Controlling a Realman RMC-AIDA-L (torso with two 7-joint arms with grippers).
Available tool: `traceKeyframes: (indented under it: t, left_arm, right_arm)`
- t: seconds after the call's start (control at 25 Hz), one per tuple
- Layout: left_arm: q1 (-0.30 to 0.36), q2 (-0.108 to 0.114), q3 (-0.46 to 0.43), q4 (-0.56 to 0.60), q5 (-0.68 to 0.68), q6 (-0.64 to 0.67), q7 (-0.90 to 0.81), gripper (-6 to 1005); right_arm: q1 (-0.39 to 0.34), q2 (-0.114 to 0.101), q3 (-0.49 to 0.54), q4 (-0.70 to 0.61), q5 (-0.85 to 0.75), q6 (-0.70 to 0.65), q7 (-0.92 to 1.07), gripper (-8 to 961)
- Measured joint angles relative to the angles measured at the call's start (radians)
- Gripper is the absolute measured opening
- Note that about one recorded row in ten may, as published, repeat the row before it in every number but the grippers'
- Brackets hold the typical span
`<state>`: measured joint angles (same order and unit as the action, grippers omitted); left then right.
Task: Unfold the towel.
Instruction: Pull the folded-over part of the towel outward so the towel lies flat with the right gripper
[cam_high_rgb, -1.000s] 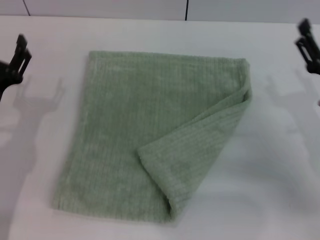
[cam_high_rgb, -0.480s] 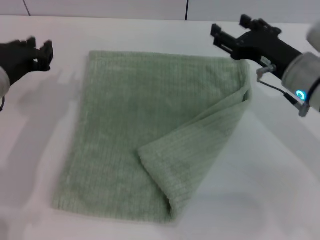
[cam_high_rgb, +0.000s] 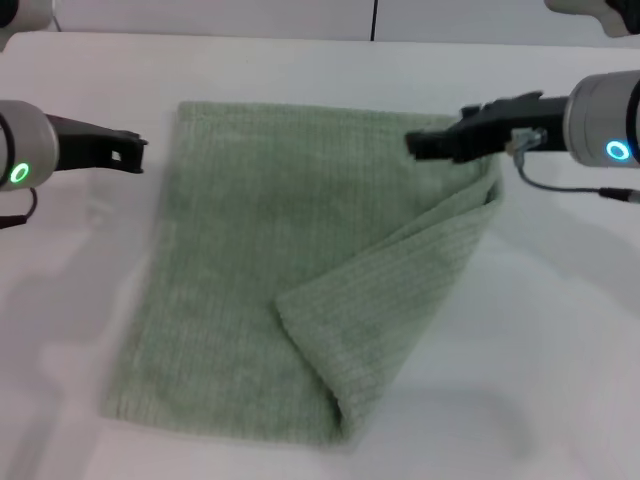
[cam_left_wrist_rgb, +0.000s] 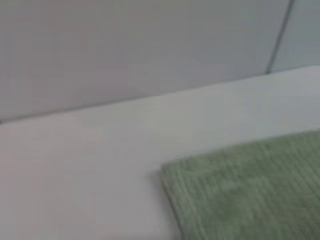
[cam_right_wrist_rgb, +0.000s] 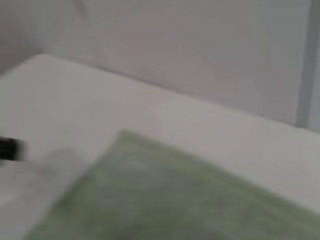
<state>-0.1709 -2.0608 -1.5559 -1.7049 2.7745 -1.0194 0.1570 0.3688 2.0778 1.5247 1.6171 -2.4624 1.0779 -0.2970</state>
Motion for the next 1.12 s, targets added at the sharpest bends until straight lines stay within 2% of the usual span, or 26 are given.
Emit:
traceKeyframes:
  t: [0.04,0.12,0.28,0.32,0.56,0.88,1.12]
  left_arm:
    - [-0.031,0.002,-0.026,0.017,-0.042,-0.050,0.007,72]
    - [-0.049,0.000,-0.047,0.038,-0.060,-0.081,0.030,-2]
    - [-0.049,0.000,-0.047,0.038,-0.060,-0.081,0.030,-2]
    - [-0.077,-0.001,-0.036,0.083,-0.090,-0.101,0.051,-2]
    - [-0.130,-0.003,-0.031,0.200,-0.109,-0.091,0.075,-2]
    - [-0.183,-0.006,-0.028,0.303,-0.111,-0.088,0.089,-2]
    - [-0.197,-0.007,-0.027,0.326,-0.112,-0.081,0.090,-2]
  right_arm:
    - [0.017,-0.005,0.008,0.001,0.048,0.041,-0.011,769]
    - [0.046,-0.011,0.010,-0.002,0.106,0.105,-0.017,768]
    - [0.063,-0.002,-0.023,-0.017,0.100,0.160,-0.045,768]
    - [0.067,-0.001,-0.042,-0.030,0.098,0.159,-0.050,768]
    - [0.086,0.002,-0.117,-0.113,0.101,0.123,-0.078,769]
    - [0.118,0.002,-0.153,-0.170,0.102,0.112,-0.082,769]
    - [0.154,0.003,-0.197,-0.218,0.109,0.090,-0.084,768]
